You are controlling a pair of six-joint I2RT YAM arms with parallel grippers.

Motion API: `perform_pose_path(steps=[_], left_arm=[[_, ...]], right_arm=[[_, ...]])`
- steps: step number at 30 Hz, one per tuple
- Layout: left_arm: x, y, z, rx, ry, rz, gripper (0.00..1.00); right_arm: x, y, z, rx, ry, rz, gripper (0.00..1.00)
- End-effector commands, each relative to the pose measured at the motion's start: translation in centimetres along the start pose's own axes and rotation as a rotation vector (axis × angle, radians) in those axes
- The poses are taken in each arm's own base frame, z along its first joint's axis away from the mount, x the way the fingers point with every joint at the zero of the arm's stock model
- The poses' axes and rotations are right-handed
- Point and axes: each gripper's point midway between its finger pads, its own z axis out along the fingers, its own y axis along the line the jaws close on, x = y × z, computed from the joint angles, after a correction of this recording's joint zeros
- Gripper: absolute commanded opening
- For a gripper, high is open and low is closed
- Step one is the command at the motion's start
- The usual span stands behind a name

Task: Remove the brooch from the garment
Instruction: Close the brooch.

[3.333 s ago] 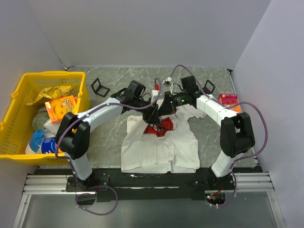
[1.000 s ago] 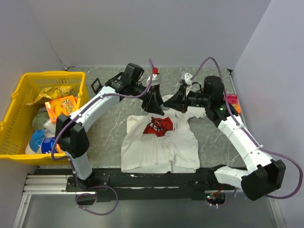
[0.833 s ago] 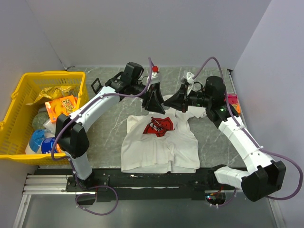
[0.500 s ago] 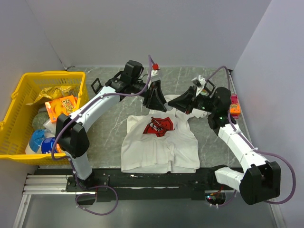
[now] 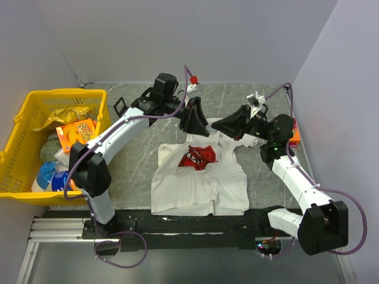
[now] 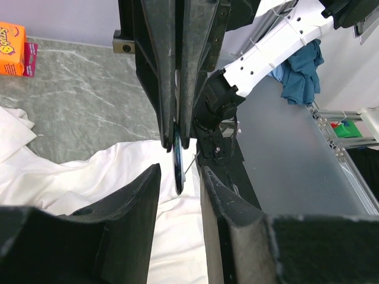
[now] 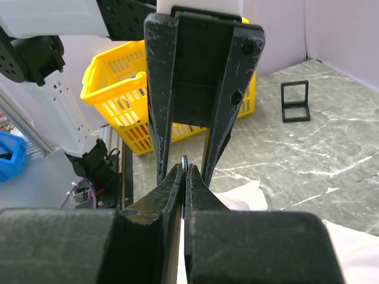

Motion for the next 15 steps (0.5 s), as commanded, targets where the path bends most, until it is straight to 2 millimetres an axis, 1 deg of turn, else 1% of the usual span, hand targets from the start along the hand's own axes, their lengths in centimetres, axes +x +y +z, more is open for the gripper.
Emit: perform_pose_path(steps=[1, 2, 4, 7, 15], left_arm=[[-2.43, -1.99, -0.16, 0.024, -0.03, 0.081, 0.39], [-2.51, -2.05, -0.2, 0.031, -0.033, 0.091, 0.38], [-2.5, -2.43, -0.2, 0.044, -0.035, 0.044, 0.38], [-2.61, -2.62, -0.18, 0.05, -0.035, 0.051, 0.38], [-2.25, -2.23, -0.05, 0.046, -0.038, 0.032, 0.35]], right_arm=[[-0.71, 0.44, -0.23, -0.007, -0.026, -0.056, 0.0], [-0.72, 0.38, -0.22, -0.005, -0.025, -0.061, 0.0], [-0.6, 0.3, -0.23, -0.002, -0.022, -0.059, 0.0], [-0.55, 0.28, -0.28, -0.003, -0.022, -0.06, 0.0], [-0.48, 0.1, -0.24, 0.003, -0.021, -0.048, 0.0]])
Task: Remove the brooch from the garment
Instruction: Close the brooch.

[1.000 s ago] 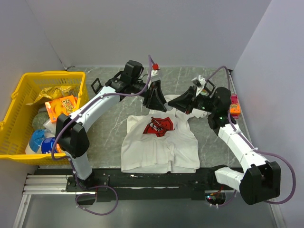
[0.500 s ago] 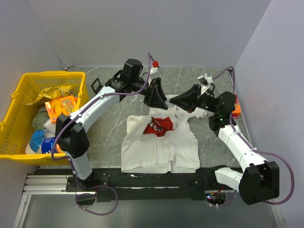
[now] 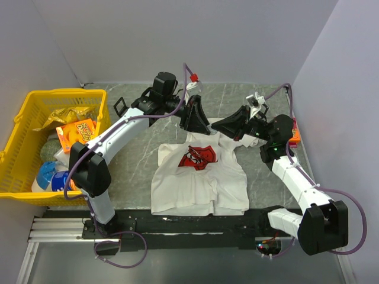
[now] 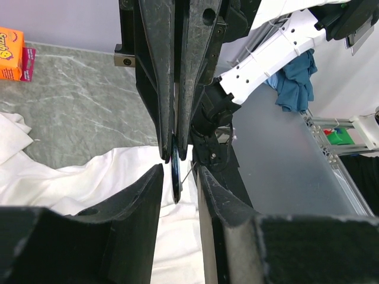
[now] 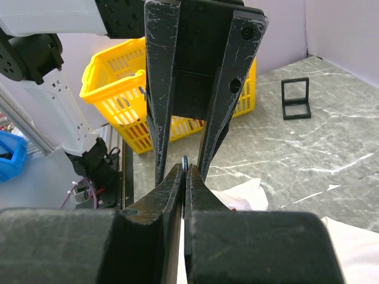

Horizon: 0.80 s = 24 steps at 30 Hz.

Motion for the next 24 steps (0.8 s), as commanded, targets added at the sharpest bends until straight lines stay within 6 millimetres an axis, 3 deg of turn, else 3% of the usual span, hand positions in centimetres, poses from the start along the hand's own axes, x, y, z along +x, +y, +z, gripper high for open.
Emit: perform_pose_path(steps=[1, 24], left_arm=[[-1.4, -2.1, -0.1, 0.038, -0.019, 0.055, 0.35], [-1.6, -0.7, 0.2, -0.036, -0.031, 0.028, 0.3]], right_arm=[[-0.8, 0.1, -0.2, 0.002, -0.025, -0.051, 0.0], [-0.8, 0.0, 0.0, -0.004, -0.02, -0.024, 0.0]])
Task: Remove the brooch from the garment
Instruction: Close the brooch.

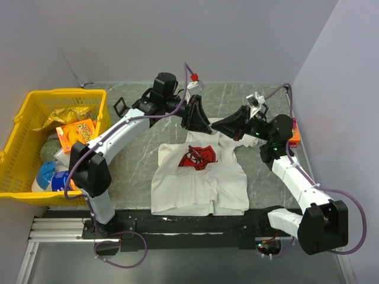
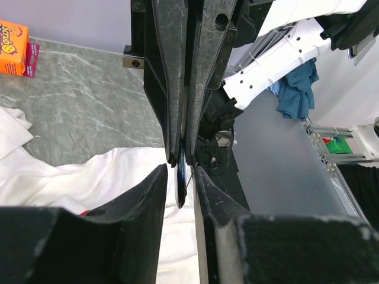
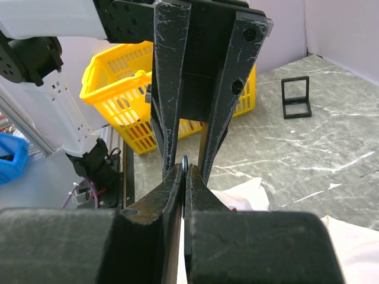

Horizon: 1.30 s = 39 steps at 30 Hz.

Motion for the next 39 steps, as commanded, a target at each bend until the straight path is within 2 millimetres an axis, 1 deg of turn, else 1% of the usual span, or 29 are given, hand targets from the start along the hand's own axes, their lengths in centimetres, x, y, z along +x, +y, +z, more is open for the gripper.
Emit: perform_pose_path(steps=[1, 5, 20, 29, 34, 38, 39], left_arm=[[-1.5, -1.2, 0.0, -0.011, -0.019, 0.059, 0.29], [-1.5, -1.3, 0.1, -0.01, -0.019, 0.06, 0.27], [-1.6, -0.5, 0.3, -0.033, -0.026, 0.032, 0.26], [-1.6, 0.1, 0.2, -0.079, -0.029, 0.023, 0.21], [-1.8, 0.0, 0.2, -0.075, -0.037, 0.019, 0.22], [-2.1, -0.1, 0.1, -0.075, -0.041, 0.02, 0.29], [-2.1, -0.1, 0.1, -0.076, -0.041, 0.018, 0.29]], right_arm=[[-0.8, 0.0, 0.0, -0.006, -0.02, -0.033, 0.0], [-0.7, -0.1, 0.0, -0.006, -0.017, -0.026, 0.0], [-0.7, 0.1, 0.0, -0.017, -0.015, -0.028, 0.0], [-0.9, 0.5, 0.0, -0.03, -0.016, -0.026, 0.0], [-0.8, 0.5, 0.0, -0.03, -0.014, -0.025, 0.0], [-0.7, 0.6, -0.1, -0.031, -0.013, -0.029, 0.0], [-0.7, 0.5, -0.1, -0.032, -0.012, -0.026, 0.0]])
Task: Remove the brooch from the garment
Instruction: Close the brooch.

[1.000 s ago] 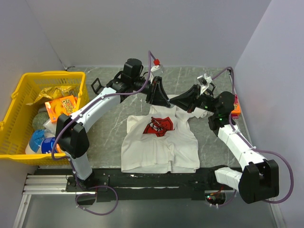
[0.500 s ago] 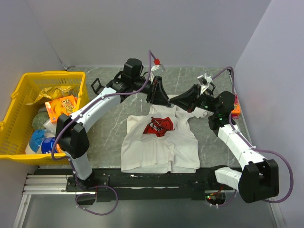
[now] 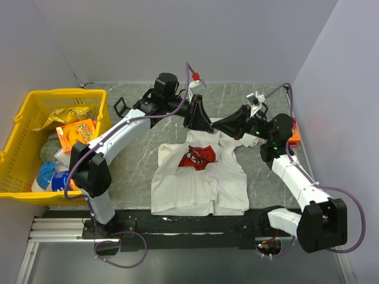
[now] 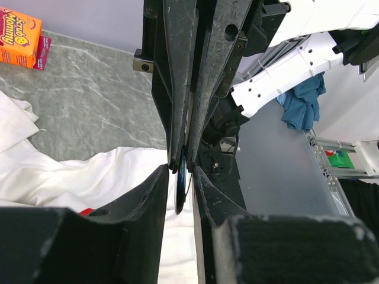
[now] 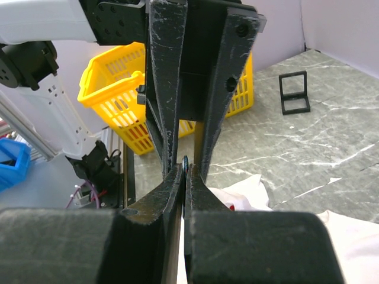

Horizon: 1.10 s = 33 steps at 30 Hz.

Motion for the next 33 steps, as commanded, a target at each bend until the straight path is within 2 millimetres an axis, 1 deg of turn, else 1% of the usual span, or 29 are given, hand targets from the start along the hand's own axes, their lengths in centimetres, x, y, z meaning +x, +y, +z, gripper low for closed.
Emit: perform_pose_path(steps=[1, 10, 16, 21, 30, 32, 33], left_arm=[[-1.9, -0.9, -0.3, -0.02, -0.035, 0.059, 0.29], [-1.8, 0.0, -0.5, -0.057, -0.041, 0.051, 0.27], [-1.9, 0.4, -0.6, -0.092, -0.046, 0.055, 0.21], [-2.0, 0.9, -0.7, -0.119, -0.05, 0.048, 0.17], [-1.8, 1.0, -0.6, -0.106, -0.046, 0.04, 0.06], [-1.6, 0.9, -0.6, -0.102, -0.041, 0.038, 0.06], [-1.6, 0.8, -0.6, -0.098, -0.039, 0.04, 0.06]], right_arm=[[-0.9, 1.2, 0.0, -0.044, -0.013, -0.059, 0.0], [-1.0, 1.5, -0.1, -0.057, -0.012, -0.058, 0.0], [-0.9, 1.7, -0.1, -0.069, -0.008, -0.048, 0.0], [-0.9, 1.9, -0.1, -0.075, -0.004, -0.037, 0.0], [-0.7, 1.5, 0.0, -0.071, 0.013, -0.044, 0.0], [-0.3, 1.4, -0.1, -0.071, 0.032, -0.046, 0.0], [-0.6, 1.6, 0.0, -0.077, 0.039, -0.055, 0.02]])
